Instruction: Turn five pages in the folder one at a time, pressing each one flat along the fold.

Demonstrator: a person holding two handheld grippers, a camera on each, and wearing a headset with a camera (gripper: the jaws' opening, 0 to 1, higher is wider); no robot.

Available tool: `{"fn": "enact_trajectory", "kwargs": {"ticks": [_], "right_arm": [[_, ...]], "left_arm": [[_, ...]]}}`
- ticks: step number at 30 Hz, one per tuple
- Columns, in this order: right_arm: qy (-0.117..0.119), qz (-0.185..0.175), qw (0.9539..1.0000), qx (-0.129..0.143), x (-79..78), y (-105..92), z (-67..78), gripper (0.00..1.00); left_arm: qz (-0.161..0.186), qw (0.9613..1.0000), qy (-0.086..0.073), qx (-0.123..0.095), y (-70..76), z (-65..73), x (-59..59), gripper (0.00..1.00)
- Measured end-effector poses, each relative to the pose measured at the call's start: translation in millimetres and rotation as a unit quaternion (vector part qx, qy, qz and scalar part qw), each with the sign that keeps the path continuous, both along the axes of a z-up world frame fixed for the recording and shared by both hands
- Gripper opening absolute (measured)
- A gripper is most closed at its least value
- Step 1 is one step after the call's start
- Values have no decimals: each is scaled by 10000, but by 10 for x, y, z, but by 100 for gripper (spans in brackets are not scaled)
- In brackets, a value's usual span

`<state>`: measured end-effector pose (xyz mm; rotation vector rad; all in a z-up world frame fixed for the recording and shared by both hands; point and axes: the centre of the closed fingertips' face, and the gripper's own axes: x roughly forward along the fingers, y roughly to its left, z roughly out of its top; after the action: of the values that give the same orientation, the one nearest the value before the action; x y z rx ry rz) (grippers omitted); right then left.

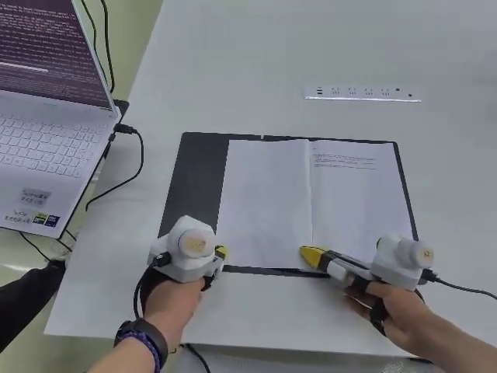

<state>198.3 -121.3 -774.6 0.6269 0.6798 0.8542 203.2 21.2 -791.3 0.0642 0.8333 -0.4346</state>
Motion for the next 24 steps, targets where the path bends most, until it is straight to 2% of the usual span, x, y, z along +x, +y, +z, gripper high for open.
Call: {"fn": "enact_trajectory", "kwargs": {"ticks": [6, 11, 14, 17, 21, 24], "right_arm": [[68, -56, 9999, -86, -62, 8, -16, 0], [107, -135, 9998, -133, -55, 3, -27, 0], [282, -242, 9992, -171, -46, 6, -35, 0], [248, -247, 9988, -333, -52, 13, -48, 0], [413, -359, 9977, -394, -51, -3, -62, 0], [500, -347, 9974, -390, -80, 7, -37, 0]], "left_arm": [[-21, 10000, 27, -49, 5, -3, -4, 0], [-36, 9999, 89, -96, 8, -4, -5, 0], [113, 9994, 181, -265, 22, -3, -2, 0], [149, 9993, 203, -283, 16, -2, -4, 0], [155, 9993, 184, -270, 5, 1, -8, 0], [133, 9992, 250, -267, 13, 3, 3, 0]]}}
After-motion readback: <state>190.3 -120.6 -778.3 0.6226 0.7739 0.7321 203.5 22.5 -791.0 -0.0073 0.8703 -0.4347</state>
